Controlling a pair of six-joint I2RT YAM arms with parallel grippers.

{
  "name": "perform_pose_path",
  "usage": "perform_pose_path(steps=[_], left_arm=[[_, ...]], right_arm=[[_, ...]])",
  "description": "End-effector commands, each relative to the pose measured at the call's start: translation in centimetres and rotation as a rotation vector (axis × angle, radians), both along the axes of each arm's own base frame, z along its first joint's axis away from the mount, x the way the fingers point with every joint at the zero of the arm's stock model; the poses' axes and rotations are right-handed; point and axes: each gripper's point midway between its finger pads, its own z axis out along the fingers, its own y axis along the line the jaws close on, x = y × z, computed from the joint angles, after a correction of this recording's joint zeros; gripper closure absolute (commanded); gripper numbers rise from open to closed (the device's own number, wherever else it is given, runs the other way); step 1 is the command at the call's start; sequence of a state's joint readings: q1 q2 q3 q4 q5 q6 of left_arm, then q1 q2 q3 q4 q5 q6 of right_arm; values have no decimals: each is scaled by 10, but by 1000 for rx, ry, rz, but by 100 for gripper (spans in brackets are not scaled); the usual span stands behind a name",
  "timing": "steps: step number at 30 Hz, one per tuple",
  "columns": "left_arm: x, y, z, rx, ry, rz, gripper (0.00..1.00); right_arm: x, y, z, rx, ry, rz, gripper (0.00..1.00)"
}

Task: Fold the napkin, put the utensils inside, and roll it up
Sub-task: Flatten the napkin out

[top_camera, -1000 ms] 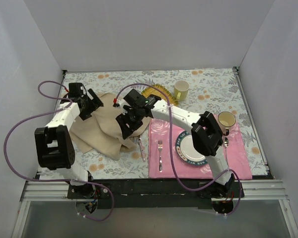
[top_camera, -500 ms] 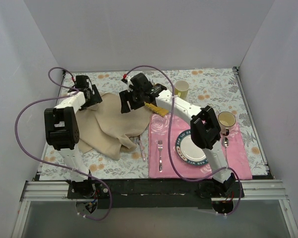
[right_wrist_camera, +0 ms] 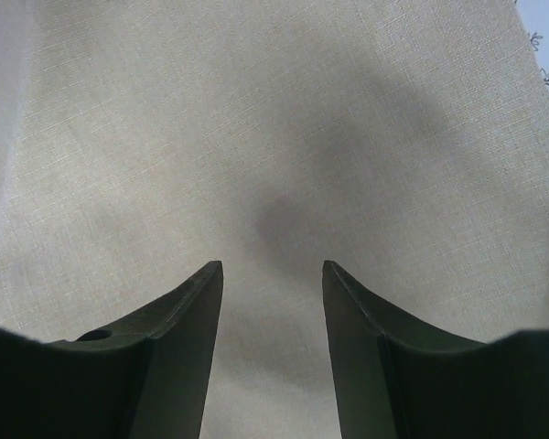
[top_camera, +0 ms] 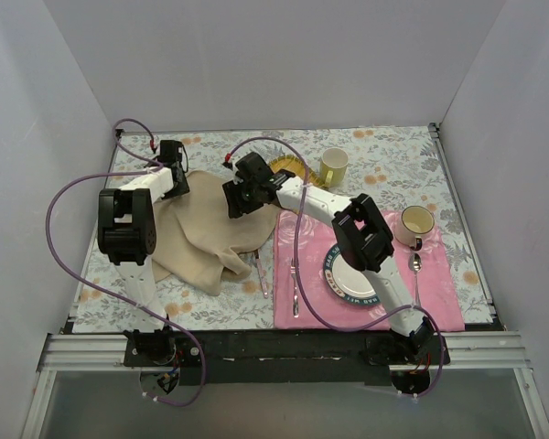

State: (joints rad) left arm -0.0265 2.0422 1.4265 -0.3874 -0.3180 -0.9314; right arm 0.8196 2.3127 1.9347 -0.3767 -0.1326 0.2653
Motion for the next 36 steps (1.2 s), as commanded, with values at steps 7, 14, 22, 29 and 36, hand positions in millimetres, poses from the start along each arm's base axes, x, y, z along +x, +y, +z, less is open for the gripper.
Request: perform_pose_path(steps=[7, 14, 22, 29, 36], left_arm=[[33, 47, 51, 78, -148, 143, 78], [69, 105, 57, 117, -202, 288, 100], [128, 180, 63, 134, -311, 419, 53], [112, 106, 92, 48, -299, 301, 6], [42, 34, 126, -88, -303, 240, 2]], right_arm=[[24, 12, -21, 12, -88, -8, 55], [36, 25, -39, 36, -108, -2, 64], [79, 60, -41, 145, -212, 13, 64], [138, 81, 43, 471, -331, -81, 66], [104, 70, 129, 510, -266, -55, 56]])
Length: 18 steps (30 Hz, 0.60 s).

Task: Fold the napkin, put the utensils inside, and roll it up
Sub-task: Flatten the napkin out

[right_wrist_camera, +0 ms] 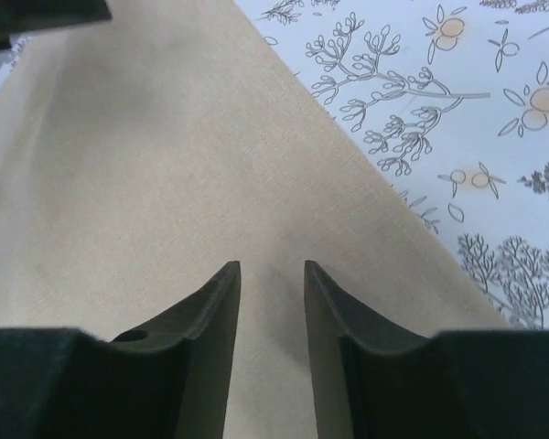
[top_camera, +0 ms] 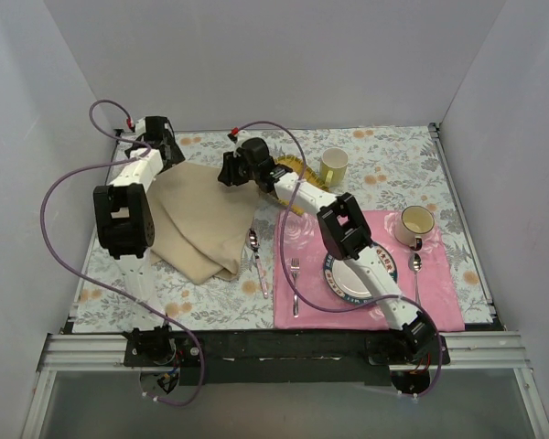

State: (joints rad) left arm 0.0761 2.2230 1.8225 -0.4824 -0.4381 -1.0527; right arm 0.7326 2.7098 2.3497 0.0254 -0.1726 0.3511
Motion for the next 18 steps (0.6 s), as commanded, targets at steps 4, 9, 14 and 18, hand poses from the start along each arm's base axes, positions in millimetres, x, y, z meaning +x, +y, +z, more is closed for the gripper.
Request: perform_pose_path(steps=[4, 9, 14, 18], left_arm=[[-82, -68, 81, -265, -168, -72, 3], [-139, -114, 81, -422, -175, -235, 16], [-171, -160, 57, -472, -109, -377, 24], [-172, -167, 40, -459, -103, -394, 47]], right_arm=[[-85, -14, 112, -13, 109, 90, 38], [-141, -35, 98, -139, 212, 112, 34], [-175, -75, 104, -246, 213, 43, 34], [-189, -112, 116, -295, 195, -19, 38]])
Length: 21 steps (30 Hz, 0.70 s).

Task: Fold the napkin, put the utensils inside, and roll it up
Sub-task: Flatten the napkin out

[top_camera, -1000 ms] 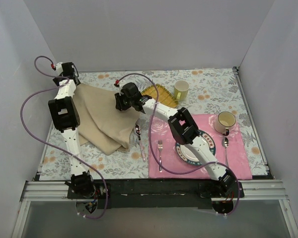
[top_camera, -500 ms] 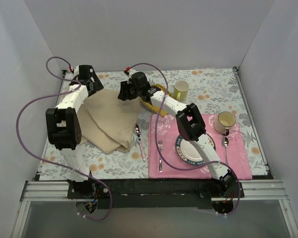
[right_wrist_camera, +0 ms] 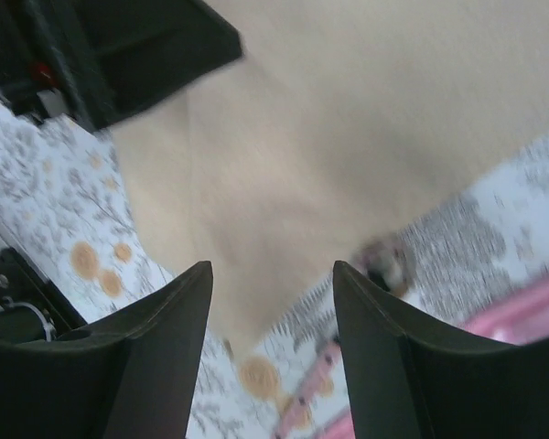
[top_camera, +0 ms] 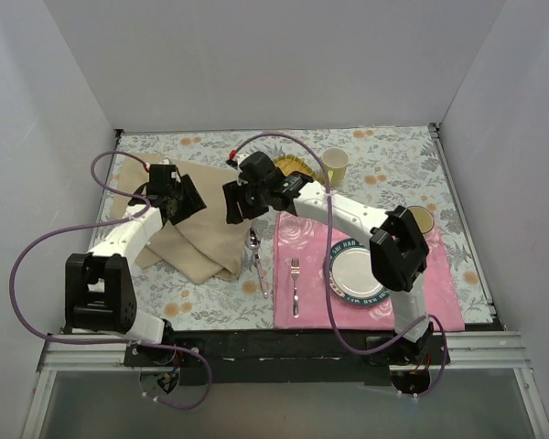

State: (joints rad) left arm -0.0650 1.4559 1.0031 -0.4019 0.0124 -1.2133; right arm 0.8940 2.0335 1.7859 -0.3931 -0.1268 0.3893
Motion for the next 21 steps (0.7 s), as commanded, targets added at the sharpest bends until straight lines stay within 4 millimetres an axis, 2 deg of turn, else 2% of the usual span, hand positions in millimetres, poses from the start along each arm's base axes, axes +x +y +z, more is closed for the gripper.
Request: perform_pose_path(steps=[1, 2, 4, 5, 7, 10, 11, 13, 14, 15, 16, 20, 21], left_arm=[[4, -15, -9, -21, -22, -50, 51], [5, -19, -15, -20, -5, -53, 55], [9, -23, -21, -38, 10, -31, 63], [10, -26, -32, -43, 48, -24, 66], [15, -34, -37, -61, 64, -19, 67], [22, -37, -56, -63, 131, 15, 69], [27, -38, -65, -65, 166, 22, 69], [33, -39, -72, -69, 193, 32, 70], [42, -41, -69, -73, 190, 28, 71], [44, -41, -79, -65, 219, 30, 71], [47, -41, -82, -60, 228, 29, 71], [62, -43, -92, -53, 253, 31, 71], [72, -44, -88, -54, 237, 25, 71]], right_arm=[[1, -60, 20, -108, -55, -130, 40], [-4, -67, 30, -103, -67, -129, 40], [-16, -80, 23, -133, -43, -116, 42], [-22, -86, 32, -122, -48, -116, 42], [-32, -96, 29, -141, -24, -105, 42], [-52, -108, 37, -152, 31, -89, 43], [-55, -112, 47, -139, 28, -94, 43], [-60, -116, 56, -126, 36, -110, 43], [-63, -120, 64, -121, 33, -113, 43], [-63, -124, 66, -128, 34, -118, 43], [-62, -123, 76, -116, 27, -120, 43], [-64, -134, 81, -157, 45, -139, 43], [-63, -137, 80, -165, 52, -145, 43]])
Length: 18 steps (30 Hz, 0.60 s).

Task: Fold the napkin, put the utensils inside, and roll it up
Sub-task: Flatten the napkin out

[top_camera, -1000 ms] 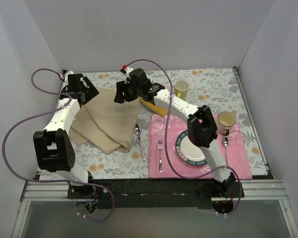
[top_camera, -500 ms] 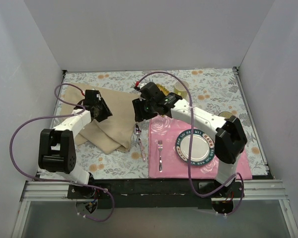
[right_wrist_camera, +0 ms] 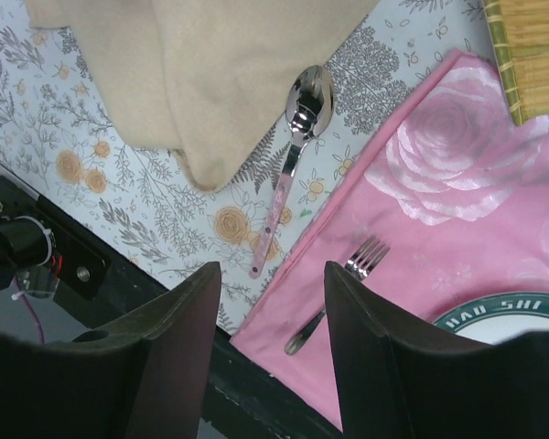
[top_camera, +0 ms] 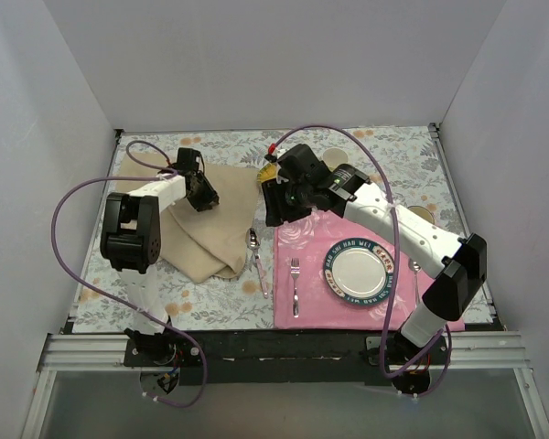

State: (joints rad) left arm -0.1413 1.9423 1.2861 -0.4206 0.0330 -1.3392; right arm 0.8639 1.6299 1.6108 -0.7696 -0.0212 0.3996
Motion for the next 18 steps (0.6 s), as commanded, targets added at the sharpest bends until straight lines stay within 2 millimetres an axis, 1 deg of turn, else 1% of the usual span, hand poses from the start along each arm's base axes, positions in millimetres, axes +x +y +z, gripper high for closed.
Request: perform_pose_path(steps=[1, 3, 4, 5, 6, 7, 8, 9, 10, 11, 12, 13, 14, 15, 16, 17, 18], left_arm=[[17, 1, -8, 18, 24, 10, 71], [28, -1, -12, 9, 18, 13, 71], [40, -4, -17, -9, 16, 9, 71], [47, -5, -20, -13, 15, 11, 71], [53, -4, -24, -17, 17, 17, 71], [74, -3, -14, -29, -21, 27, 72], [77, -2, -29, -31, 6, 29, 72], [87, 0, -29, -30, -5, 31, 72], [108, 3, -14, -25, -57, 27, 71], [114, 8, -22, -4, -39, 31, 71], [121, 12, -19, 18, -46, 34, 70], [126, 14, -13, 33, -52, 24, 69], [136, 22, 6, 85, -73, 30, 66], [136, 24, 14, 96, -74, 27, 64], [134, 25, 27, 103, -82, 29, 61], [118, 28, 24, 113, -41, 30, 50], [109, 33, 57, 126, -81, 49, 42]], right_arm=[[-3, -14, 20, -10, 11, -35, 43], [-6, -17, 17, -25, 26, -36, 43], [-6, -18, 16, -28, 31, -38, 43], [-6, -18, 13, -37, 41, -37, 43], [-3, -18, 17, -32, 43, -39, 43], [-4, -19, 14, -49, 55, -36, 43], [-4, -19, 11, -61, 62, -31, 44], [-3, -19, 12, -67, 56, -22, 43], [-5, -22, 8, -88, 68, -18, 43], [-4, -23, 5, -102, 70, -17, 43], [-3, -25, 3, -112, 73, -12, 43], [-4, -25, 1, -117, 78, -5, 43], [-4, -23, -1, -111, 88, 9, 43], [-6, -20, -3, -105, 96, 26, 43], [-8, -18, -5, -102, 105, 40, 42], [-9, -15, -9, -100, 123, 51, 40], [-10, -13, -12, -93, 129, 62, 39]])
